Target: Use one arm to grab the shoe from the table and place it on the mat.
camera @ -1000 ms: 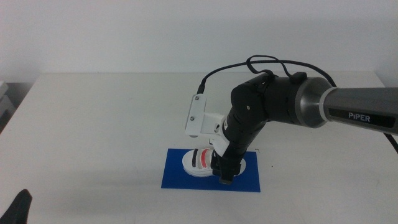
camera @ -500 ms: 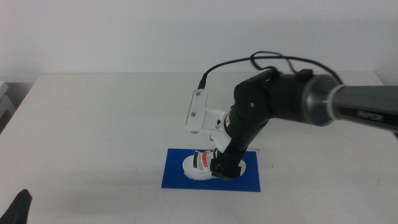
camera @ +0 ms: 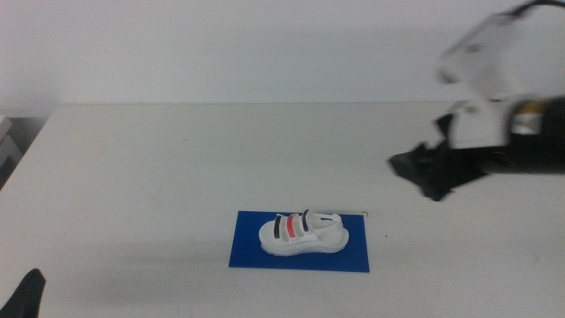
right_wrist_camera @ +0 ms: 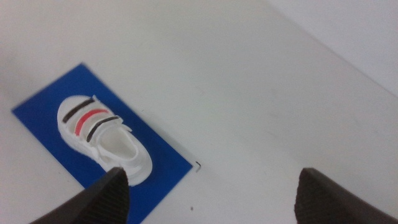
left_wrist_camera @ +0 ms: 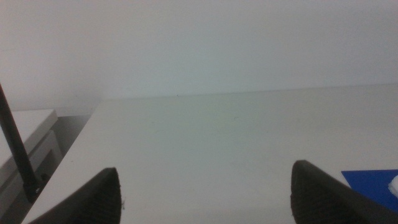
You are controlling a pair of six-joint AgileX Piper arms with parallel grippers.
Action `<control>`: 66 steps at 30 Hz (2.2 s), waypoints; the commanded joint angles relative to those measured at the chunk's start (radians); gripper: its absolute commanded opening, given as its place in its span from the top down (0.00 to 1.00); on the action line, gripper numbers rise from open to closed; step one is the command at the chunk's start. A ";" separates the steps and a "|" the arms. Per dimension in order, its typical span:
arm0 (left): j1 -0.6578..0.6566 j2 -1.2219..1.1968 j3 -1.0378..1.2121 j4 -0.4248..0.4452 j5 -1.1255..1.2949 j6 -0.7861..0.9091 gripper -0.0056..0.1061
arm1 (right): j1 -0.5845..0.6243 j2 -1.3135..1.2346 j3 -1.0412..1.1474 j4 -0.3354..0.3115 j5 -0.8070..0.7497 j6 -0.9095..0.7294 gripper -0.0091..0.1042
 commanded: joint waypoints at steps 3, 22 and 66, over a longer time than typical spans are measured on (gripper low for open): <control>-0.004 -0.013 0.007 -0.010 -0.081 -0.005 0.11 | -0.046 -0.215 0.102 -0.028 -0.077 0.114 0.23; -0.004 -0.013 0.007 -0.010 -0.081 -0.005 0.11 | -0.089 -0.653 0.451 -0.054 -0.091 0.212 0.25; -0.004 -0.013 0.007 -0.010 -0.082 -0.005 0.11 | -0.089 -1.294 0.922 -0.132 -0.119 0.212 0.25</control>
